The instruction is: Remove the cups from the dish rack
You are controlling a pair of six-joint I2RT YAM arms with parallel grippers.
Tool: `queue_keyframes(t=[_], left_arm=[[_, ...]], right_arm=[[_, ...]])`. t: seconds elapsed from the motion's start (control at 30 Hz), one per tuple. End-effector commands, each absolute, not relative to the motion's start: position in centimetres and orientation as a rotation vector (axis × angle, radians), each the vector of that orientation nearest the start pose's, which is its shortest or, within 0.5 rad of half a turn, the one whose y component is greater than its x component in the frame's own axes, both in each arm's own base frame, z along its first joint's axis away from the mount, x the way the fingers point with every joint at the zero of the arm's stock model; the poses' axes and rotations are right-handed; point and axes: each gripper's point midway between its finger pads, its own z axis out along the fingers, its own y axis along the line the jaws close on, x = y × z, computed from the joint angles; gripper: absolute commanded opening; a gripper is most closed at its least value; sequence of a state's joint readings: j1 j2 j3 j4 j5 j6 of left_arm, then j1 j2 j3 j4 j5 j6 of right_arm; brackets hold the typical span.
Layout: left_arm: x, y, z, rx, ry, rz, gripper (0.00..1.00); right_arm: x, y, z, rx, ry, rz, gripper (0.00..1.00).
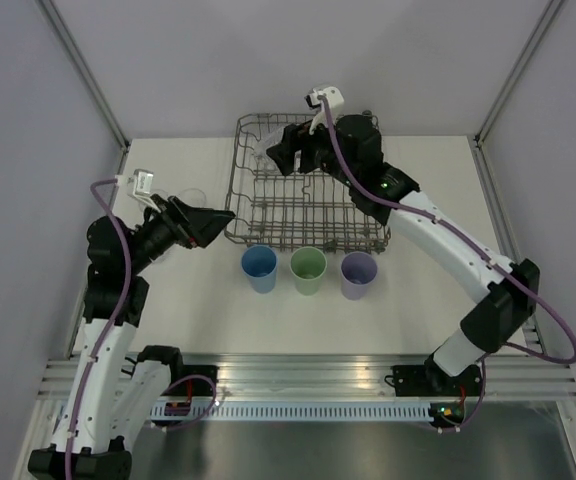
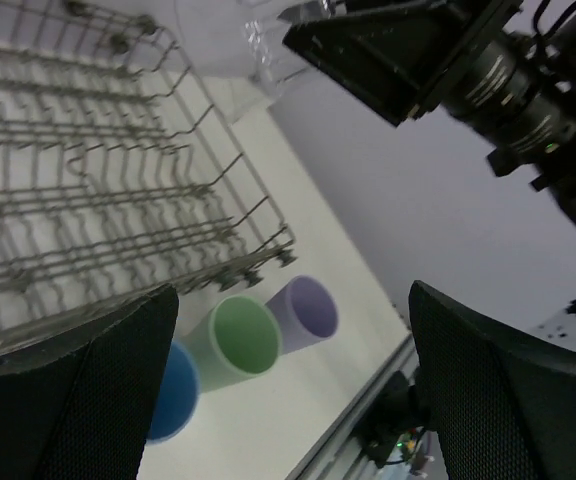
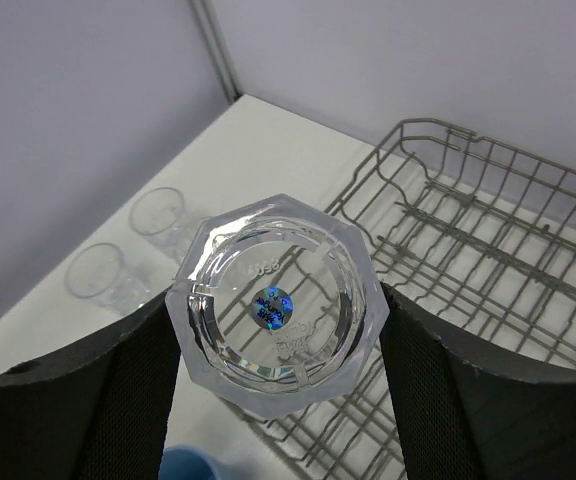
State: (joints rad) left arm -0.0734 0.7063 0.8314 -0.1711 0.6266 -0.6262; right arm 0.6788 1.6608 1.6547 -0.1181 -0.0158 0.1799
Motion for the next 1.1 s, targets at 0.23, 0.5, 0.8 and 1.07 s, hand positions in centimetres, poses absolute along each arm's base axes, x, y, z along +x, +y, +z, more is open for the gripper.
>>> queue_keyframes(t=[0.23, 0.5, 0.8, 1.07], left_arm=[[20.1, -19.3, 41.4, 0.086, 1.34, -1.687, 1.0], [17.5, -20.7, 44.6, 0.177, 1.143, -1.822, 1.0], [16.4, -21.9, 45.8, 0.214, 1.081, -1.911, 0.85], [15.4, -22.4, 46.5, 0.254, 1.06, -1.929, 0.31]], right_arm=[[28.8, 32.5, 45.2, -0.5, 1.41, 1.104, 0.42], [23.2, 31.6, 47.1, -0.559, 1.306, 1.314, 0.41], [20.4, 32.1, 46.6, -0.6, 1.259, 1.468, 0.41], [19.9, 32.0, 47.0, -0.617, 1.221, 1.467, 0.41]])
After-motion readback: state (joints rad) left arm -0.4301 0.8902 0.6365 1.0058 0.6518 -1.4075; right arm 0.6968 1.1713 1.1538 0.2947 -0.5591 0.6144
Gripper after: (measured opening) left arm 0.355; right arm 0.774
